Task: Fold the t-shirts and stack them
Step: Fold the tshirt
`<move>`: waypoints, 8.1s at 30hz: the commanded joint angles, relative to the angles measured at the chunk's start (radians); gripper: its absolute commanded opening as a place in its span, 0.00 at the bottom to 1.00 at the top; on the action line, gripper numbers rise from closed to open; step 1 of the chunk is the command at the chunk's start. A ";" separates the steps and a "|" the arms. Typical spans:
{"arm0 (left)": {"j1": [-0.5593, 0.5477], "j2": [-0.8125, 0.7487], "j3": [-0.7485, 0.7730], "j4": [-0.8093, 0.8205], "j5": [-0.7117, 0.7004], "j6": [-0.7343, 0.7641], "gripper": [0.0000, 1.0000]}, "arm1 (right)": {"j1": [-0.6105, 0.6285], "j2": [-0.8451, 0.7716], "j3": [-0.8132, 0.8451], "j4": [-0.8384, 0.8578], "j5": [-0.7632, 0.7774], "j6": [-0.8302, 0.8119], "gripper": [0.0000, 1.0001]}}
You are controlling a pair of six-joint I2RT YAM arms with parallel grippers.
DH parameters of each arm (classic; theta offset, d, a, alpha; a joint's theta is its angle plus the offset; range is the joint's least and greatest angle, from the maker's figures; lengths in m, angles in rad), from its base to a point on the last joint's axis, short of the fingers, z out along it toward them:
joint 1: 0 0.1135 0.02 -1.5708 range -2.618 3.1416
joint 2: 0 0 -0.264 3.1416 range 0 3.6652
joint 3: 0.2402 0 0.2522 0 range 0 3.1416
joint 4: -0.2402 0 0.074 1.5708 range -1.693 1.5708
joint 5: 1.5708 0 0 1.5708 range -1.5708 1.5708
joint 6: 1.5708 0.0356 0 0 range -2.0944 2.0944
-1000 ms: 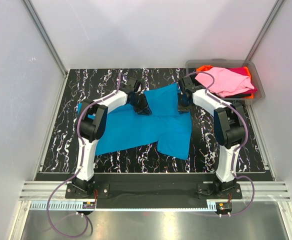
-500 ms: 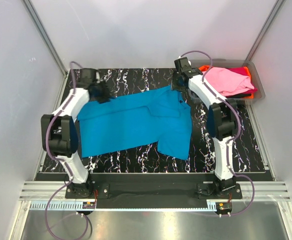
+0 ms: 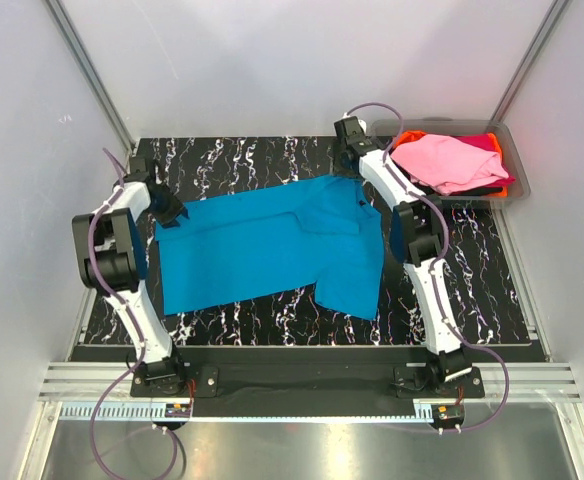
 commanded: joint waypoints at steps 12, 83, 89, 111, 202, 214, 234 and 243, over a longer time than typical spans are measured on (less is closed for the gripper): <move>0.059 0.264 0.279 0.005 0.054 -0.026 0.40 | -0.022 0.252 0.283 0.000 -0.070 -0.001 0.56; 0.214 -0.489 -0.638 -0.081 -0.182 -0.309 0.40 | -0.093 -1.179 -1.473 0.131 -0.541 0.211 0.78; 0.229 -0.462 -0.643 -0.081 -0.180 -0.302 0.36 | -0.105 -1.142 -1.484 0.158 -0.531 0.229 0.78; 0.235 -0.561 -0.663 -0.078 -0.146 -0.167 0.00 | -0.165 -0.972 -1.511 0.204 -0.557 0.275 0.47; 0.148 -0.097 0.008 -0.219 -0.174 -0.118 0.00 | -0.164 -0.474 -0.559 -0.022 -0.449 0.151 0.00; 0.146 -0.012 0.084 -0.221 -0.143 -0.089 0.03 | -0.167 -0.417 -0.508 -0.026 -0.423 0.148 0.00; 0.145 0.055 0.135 -0.222 -0.123 -0.082 0.05 | -0.167 -0.331 -0.430 -0.037 -0.399 0.104 0.00; 0.145 0.054 0.173 -0.253 -0.184 -0.073 0.27 | -0.173 -0.238 -0.326 -0.062 -0.377 0.056 0.15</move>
